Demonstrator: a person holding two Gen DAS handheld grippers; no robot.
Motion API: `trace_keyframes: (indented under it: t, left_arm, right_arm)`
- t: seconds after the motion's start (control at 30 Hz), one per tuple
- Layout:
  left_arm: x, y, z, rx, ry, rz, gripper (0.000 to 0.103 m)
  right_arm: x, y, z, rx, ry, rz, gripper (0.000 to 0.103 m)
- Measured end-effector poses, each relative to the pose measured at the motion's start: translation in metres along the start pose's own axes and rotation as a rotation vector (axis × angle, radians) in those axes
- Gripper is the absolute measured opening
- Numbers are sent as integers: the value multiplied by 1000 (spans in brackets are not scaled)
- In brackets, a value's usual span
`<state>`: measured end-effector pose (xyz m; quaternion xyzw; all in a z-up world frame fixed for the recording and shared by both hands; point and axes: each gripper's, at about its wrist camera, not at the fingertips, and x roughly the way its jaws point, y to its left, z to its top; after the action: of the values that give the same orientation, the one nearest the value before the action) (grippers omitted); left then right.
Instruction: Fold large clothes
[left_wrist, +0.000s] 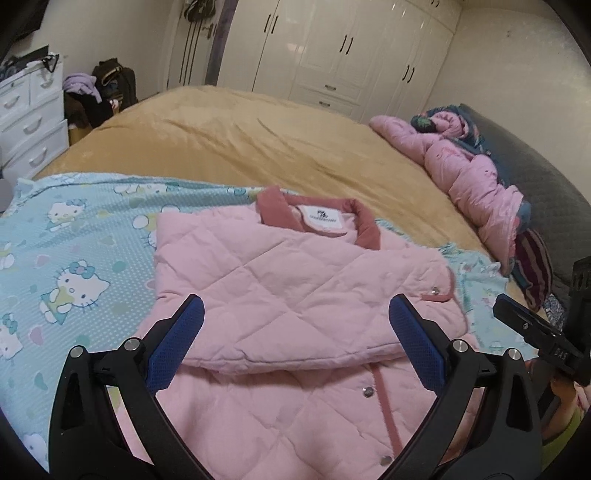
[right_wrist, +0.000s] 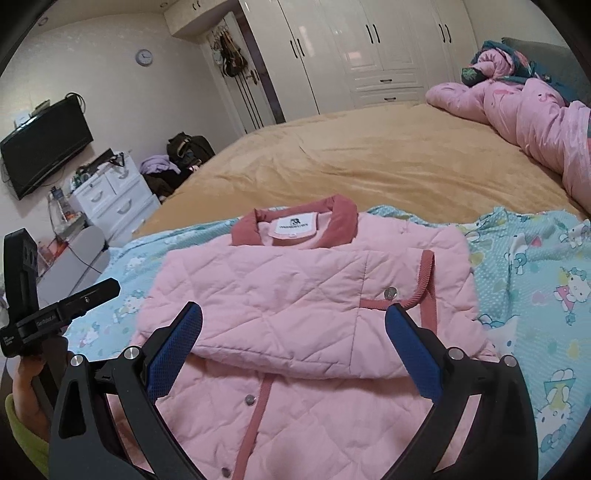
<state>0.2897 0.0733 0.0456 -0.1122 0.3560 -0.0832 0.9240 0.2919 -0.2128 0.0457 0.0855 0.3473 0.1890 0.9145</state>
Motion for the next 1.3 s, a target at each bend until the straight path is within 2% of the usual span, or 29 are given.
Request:
trace_keyframes:
  t: [0.37,0.63,1.3]
  left_arm:
    - [-61,-22,-20,32,-84,0,94]
    - [-94,-27,-32,45,-112,13,94]
    - [-156,-4,-91,7,-84,66,94]
  right_arm:
    - [-53,6,-10,-3,-60,24,99]
    - [-83,14,-23,-25,-78,35,99]
    - [-144,17,-71,-67,-57,29,99]
